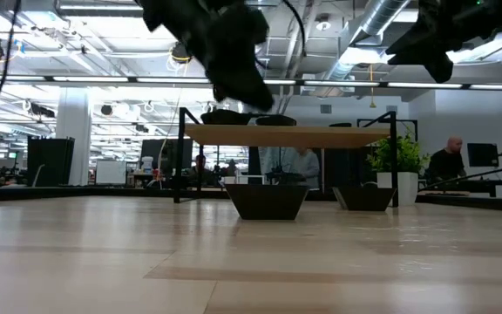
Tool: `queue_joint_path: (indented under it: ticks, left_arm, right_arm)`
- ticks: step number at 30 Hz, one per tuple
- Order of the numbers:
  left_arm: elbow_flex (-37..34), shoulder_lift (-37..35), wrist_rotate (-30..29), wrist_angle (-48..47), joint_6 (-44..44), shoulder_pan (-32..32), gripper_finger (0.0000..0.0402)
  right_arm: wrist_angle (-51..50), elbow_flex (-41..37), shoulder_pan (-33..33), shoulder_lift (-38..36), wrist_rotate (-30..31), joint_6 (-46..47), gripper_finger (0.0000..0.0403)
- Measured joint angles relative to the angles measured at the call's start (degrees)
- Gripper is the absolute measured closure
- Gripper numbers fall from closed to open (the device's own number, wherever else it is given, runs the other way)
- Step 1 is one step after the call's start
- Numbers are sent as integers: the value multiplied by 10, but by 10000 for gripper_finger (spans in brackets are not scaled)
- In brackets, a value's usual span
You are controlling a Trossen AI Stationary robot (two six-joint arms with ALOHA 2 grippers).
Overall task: Pick & Place Mini shaped plates
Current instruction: Stack the distorted square plate on top of the distorted square plates on the shelf
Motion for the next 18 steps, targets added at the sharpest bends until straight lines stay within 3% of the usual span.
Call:
queue_joint_path:
  ticks: [12,18]
  left_arm:
    - [0,87,67,20,-8,-14,297]
    - [0,119,71,19,-8,-35,297]
  right_arm:
    - [-3,0,0,0,0,0,310]
    - [-3,0,0,0,0,0,310]
